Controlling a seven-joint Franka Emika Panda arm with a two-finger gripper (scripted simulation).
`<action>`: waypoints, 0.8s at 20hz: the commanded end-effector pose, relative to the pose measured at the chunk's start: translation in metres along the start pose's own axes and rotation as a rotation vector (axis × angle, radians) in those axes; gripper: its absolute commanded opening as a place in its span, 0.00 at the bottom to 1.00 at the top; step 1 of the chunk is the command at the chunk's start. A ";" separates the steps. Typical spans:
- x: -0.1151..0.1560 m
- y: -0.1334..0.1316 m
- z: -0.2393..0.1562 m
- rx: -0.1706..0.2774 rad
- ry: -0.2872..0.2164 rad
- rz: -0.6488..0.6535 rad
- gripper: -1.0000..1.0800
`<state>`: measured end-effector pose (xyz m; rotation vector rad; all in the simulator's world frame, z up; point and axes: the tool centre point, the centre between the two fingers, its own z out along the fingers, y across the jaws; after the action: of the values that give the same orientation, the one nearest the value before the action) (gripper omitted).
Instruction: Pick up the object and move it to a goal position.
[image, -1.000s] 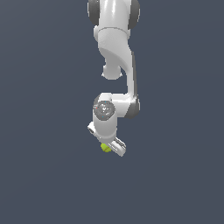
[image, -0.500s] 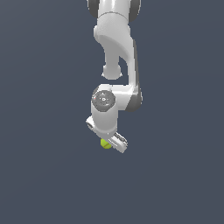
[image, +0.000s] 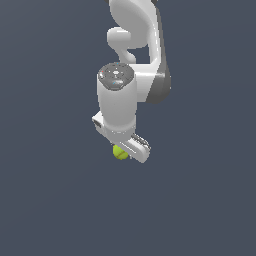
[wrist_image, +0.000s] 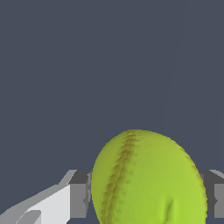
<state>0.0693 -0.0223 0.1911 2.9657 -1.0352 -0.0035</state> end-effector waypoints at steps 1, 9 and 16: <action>0.000 0.000 -0.031 0.001 0.001 0.000 0.00; 0.000 -0.002 -0.124 0.001 0.002 0.001 0.00; 0.002 -0.005 -0.191 0.000 0.002 0.000 0.00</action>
<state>0.0740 -0.0198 0.3682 2.9653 -1.0354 0.0000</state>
